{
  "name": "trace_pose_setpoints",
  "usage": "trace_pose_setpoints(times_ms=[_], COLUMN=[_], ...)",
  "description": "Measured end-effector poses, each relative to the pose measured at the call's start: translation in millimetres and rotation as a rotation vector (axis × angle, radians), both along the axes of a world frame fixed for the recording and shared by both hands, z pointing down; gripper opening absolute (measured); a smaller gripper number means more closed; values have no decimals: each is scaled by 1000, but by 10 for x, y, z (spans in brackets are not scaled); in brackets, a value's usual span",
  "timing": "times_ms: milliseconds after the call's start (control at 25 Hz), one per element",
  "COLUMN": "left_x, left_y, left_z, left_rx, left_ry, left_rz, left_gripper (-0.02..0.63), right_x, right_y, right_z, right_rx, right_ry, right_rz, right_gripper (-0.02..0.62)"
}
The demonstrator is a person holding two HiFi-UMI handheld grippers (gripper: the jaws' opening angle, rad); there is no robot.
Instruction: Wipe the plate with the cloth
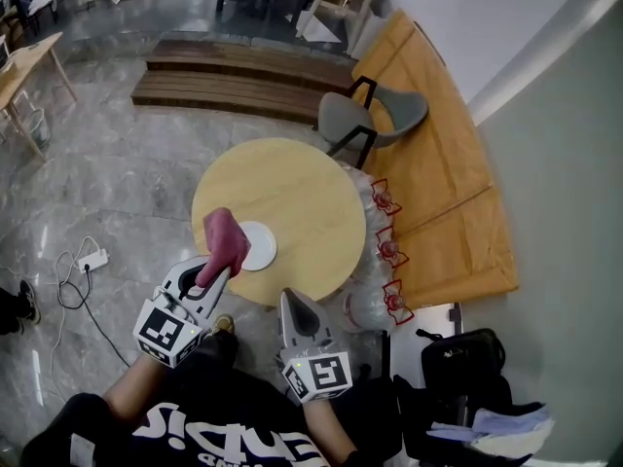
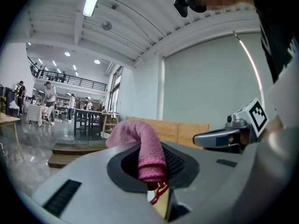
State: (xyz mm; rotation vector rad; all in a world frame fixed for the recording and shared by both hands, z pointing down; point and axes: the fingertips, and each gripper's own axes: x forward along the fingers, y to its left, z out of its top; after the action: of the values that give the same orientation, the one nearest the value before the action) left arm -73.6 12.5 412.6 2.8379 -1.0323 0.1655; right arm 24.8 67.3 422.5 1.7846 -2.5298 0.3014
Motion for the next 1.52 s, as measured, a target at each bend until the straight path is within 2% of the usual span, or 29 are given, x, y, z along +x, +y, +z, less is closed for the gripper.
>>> trace_pose_setpoints(times_ms=[320, 600, 720, 1520], left_x=[-45, -54, -9, 241], left_y=[-490, -691, -716, -1037], left_z=[92, 195, 224, 624], left_rx=[5, 11, -15, -55], left_ry=[0, 1, -1, -72], left_rz=[58, 88, 94, 37], left_gripper=[52, 52, 52, 52], right_x=[-59, -72, -39, 361], right_y=[-497, -655, -685, -1192], right_z=[44, 188, 269, 1108], right_rx=[-5, -45, -68, -244], right_ry=[27, 43, 35, 47], right_rz=[29, 40, 42, -10], right_gripper=[22, 22, 22, 23])
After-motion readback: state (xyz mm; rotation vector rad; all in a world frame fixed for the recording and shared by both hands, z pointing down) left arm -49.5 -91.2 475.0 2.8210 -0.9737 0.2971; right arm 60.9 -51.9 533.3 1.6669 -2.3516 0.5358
